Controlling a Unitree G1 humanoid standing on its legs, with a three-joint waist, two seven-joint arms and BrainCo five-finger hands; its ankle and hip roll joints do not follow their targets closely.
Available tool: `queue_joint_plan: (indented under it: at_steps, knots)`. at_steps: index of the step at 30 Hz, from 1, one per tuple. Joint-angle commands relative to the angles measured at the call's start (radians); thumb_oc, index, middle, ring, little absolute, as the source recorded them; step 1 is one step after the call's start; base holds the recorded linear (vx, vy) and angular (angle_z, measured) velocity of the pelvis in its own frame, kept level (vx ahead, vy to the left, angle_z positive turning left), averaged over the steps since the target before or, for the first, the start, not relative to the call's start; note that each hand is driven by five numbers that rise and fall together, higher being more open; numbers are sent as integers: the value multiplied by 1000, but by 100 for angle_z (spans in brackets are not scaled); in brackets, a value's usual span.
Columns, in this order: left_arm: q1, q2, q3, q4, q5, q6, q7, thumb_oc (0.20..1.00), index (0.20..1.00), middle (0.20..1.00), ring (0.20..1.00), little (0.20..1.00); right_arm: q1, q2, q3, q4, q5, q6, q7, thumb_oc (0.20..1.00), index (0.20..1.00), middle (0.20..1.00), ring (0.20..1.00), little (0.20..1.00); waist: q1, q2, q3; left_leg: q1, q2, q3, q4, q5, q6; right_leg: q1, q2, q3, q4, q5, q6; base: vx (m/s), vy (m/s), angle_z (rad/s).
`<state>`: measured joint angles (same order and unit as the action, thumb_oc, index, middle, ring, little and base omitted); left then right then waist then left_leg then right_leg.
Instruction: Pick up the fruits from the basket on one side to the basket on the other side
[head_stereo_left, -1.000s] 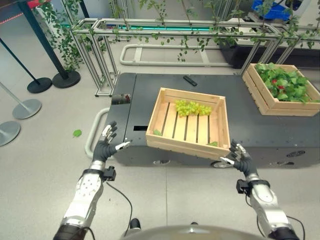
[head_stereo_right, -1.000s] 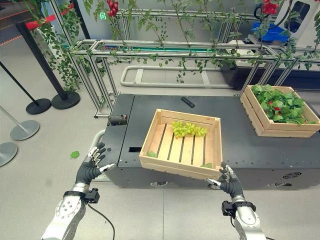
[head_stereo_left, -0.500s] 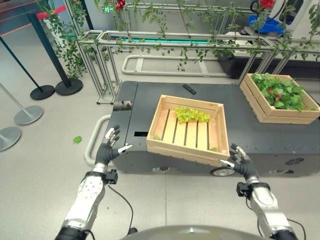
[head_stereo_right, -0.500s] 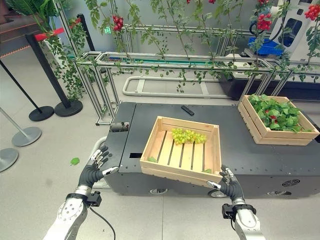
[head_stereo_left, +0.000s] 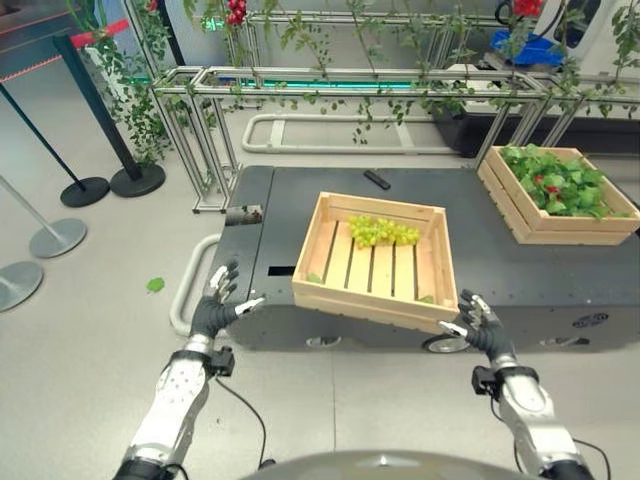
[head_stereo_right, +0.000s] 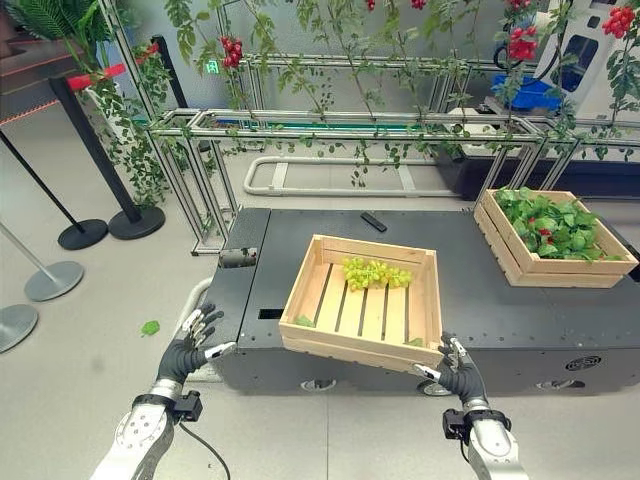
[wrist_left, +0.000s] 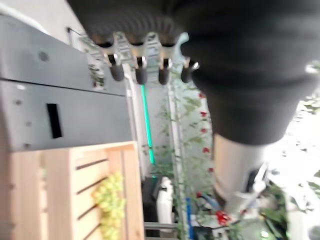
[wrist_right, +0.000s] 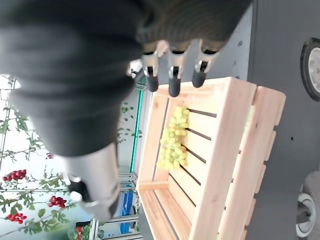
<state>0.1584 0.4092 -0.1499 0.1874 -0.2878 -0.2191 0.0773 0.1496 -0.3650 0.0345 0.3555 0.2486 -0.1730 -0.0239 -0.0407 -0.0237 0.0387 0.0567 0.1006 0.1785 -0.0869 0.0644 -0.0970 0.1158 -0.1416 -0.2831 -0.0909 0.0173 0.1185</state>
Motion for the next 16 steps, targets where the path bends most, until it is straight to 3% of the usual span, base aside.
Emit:
queue_joint_plan:
  at_steps: [1, 2, 6, 7, 16]
  knots:
    - [-24, 5, 1, 69, 50, -22, -12, 1000, 1000, 1000, 1000, 1000, -78, -17, -1, 0, 25, -48, -9, 1000, 1000, 1000, 1000, 1000, -4, -21, 12, -3, 23, -9, 41, -52, 3, -47, -11, 4, 30, -21, 37, -34, 2, 0]
    - [-26, -13, -18, 172, 63, -10, -10, 1000, 1000, 1000, 1000, 1000, -91, -12, 23, 50, 27, -49, -7, 1000, 1000, 1000, 1000, 1000, -1, -22, 13, -5, 22, -9, 41, -51, 3, -48, -11, 4, 28, -17, 38, -34, 2, 0]
    - [-38, -25, -29, 243, 91, -14, -3, 1000, 1000, 1000, 1000, 1000, -106, -8, 46, 110, 22, -50, -7, 1000, 1000, 1000, 1000, 1000, 1, -21, 16, -5, 21, -10, 42, -51, 4, -49, -12, 5, 28, -17, 38, 0, 0, 0]
    - [-49, -49, -27, 343, 90, -8, 21, 1000, 1000, 1000, 1000, 1000, -121, 7, 71, 196, 22, -44, -19, 1000, 1000, 1000, 1000, 1000, 4, -21, 16, -6, 20, -12, 44, -52, 4, -48, -12, 3, 31, -20, 37, 0, 0, 0]
    - [-54, -55, -38, 354, 93, -9, 37, 1000, 1000, 1000, 1000, 1000, -130, 19, 96, 251, 8, -28, -19, 1000, 1000, 1000, 1000, 1000, 7, -25, 17, -2, 21, -16, 44, -51, 1, -36, -10, -7, 30, -24, 34, 4, 1, 3]
